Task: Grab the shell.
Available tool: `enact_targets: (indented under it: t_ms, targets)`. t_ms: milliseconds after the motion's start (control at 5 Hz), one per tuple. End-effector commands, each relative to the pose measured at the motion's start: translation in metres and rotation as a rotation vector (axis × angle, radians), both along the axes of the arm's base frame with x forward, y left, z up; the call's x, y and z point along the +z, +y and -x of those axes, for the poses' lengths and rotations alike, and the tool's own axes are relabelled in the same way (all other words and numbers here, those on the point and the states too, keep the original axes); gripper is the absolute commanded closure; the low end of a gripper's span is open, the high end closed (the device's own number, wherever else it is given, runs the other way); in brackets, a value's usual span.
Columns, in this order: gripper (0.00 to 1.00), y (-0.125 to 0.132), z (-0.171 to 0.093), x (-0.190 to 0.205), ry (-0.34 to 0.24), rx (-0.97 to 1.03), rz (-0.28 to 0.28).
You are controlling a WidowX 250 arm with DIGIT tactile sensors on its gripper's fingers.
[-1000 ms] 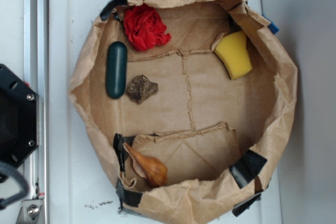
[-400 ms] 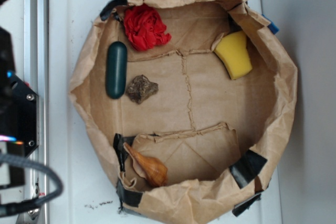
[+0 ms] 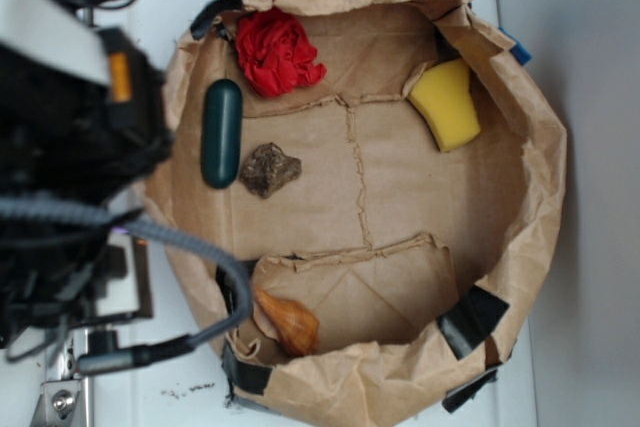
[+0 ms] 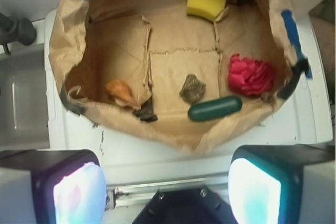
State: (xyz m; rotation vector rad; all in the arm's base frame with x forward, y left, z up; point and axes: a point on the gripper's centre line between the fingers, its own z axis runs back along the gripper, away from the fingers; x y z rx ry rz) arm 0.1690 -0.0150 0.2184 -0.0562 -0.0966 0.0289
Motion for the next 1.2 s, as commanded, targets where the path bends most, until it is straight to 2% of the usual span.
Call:
enact_targets:
  t_ms: [0,200,600,800,1000]
  targets:
    - [0.0,-0.001,-0.033,0.011,-0.031,-0.008,0.018]
    - [0.0,-0.011,-0.04,0.003,0.004,-0.019,0.026]
    - [0.0,-0.007,-0.041,-0.004,-0.005,-0.011,0.011]
    - [0.0,-0.007,-0.044,-0.005,0.038,-0.05,0.035]
    - [0.0,-0.007,-0.044,-0.005,0.038,-0.05,0.035]
